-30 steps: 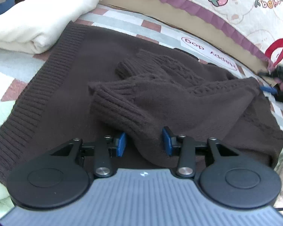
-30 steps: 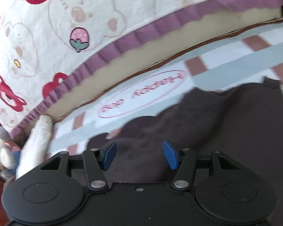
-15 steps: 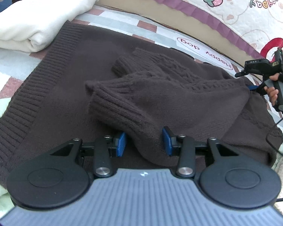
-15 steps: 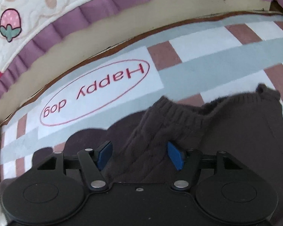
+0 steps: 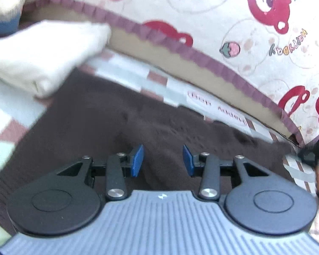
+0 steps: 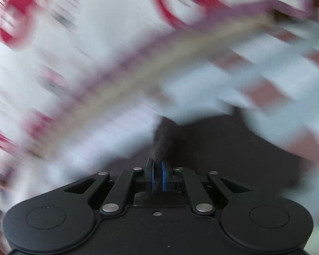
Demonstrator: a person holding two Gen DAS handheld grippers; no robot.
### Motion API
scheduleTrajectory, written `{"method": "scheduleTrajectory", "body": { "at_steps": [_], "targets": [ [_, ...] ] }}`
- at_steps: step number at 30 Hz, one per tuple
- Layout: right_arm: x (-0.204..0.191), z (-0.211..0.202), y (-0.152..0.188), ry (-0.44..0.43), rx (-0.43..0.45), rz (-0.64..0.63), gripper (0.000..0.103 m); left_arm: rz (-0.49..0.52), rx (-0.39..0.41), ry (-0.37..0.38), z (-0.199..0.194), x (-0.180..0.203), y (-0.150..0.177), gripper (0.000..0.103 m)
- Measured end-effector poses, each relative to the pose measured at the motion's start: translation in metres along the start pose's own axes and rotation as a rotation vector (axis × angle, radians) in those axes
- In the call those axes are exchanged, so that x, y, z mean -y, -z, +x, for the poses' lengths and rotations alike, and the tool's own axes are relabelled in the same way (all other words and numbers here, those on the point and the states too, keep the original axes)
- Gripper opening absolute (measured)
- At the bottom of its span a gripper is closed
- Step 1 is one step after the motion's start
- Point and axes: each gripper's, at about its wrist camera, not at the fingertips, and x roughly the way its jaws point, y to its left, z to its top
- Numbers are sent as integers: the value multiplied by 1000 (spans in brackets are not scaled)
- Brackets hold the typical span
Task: Fold clothes
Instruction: 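Open the left gripper on the sleeve while the right gripper smooths the sweater body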
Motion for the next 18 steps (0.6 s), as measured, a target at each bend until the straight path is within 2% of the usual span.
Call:
{"method": "scheduleTrajectory", "body": {
  "at_steps": [1, 2, 4, 5, 7, 8, 11, 13, 14, 15, 18],
  "targets": [
    [8, 5, 3, 104, -76, 20, 13, 15, 5, -8, -1, 1, -3, 41],
    [12, 4, 3, 119, -78, 45, 14, 26, 1, -22, -1, 1, -3, 41],
    [11, -7, 1, 88, -18, 48, 31, 21, -15, -43, 1, 0, -3, 42],
    [2, -11, 1, 82, 5, 19, 50, 5, -25, -42, 3, -2, -2, 43],
    [-15, -19, 1, 69, 50, -38, 54, -28, -44, -39, 7, -7, 2, 46],
    [-24, -23, 2, 50, 68, -68, 54, -44, -52, -37, 8, -8, 4, 46],
    [-54, -23, 15, -152, 60, -186, 53, -52, -68, -31, 10, -11, 8, 46],
    [-82, -15, 26, -291, 24, -324, 55, -57, -78, -28, 11, -12, 10, 46],
    [-98, -8, 33, -334, -14, -418, 62, -60, -84, -26, 12, -13, 11, 46],
    [-115, 1, 44, -331, -53, -531, 72, -62, -89, -25, 13, -14, 12, 46],
    [-164, 27, 76, -310, -167, -866, 72, -70, -105, -19, 14, -16, 15, 46]
  ]
}}
